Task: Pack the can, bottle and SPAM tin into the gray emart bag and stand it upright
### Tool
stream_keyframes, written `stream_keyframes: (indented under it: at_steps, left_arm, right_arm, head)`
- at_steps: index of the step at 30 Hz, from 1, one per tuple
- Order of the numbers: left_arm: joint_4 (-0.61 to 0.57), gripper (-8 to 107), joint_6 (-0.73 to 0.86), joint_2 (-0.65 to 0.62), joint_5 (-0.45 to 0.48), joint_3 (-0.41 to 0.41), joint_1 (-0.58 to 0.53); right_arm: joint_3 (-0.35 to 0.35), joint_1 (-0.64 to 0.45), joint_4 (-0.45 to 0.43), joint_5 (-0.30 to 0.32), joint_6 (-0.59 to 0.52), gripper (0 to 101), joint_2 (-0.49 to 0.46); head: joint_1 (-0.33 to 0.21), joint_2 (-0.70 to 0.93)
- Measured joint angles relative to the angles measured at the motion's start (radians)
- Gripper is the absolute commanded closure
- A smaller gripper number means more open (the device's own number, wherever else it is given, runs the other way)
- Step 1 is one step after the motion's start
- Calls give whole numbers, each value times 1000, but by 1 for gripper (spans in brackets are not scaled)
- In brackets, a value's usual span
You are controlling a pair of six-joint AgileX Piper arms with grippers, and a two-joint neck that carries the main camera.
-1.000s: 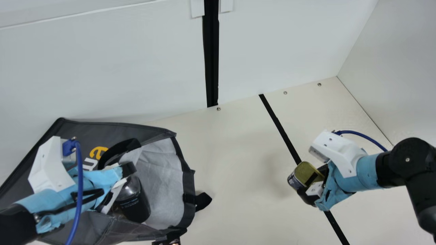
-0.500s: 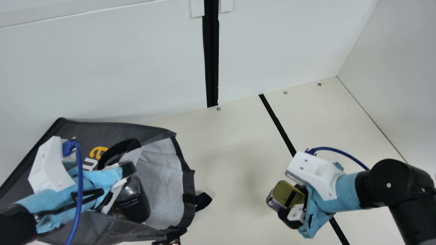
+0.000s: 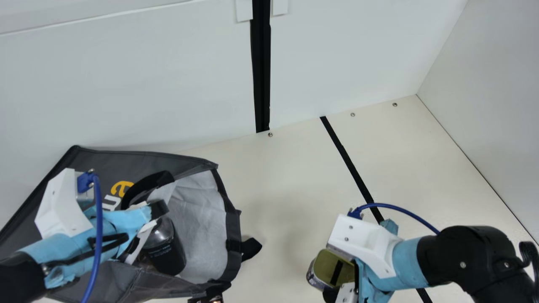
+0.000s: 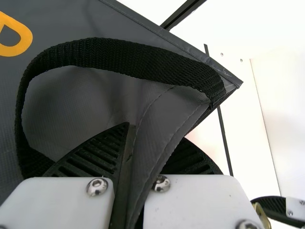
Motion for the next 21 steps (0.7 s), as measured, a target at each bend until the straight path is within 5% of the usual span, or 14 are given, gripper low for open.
stream_keyframes:
  at_steps: [11,21]
  left_arm:
    - [0,107,0,0,0,0,0]
    - [0,107,0,0,0,0,0]
  right_arm:
    - [0,149,20,0,104,101,-56]
    - [-12,118,145,0,110,101,-112]
  head:
    - [0,0]
    - [0,2]
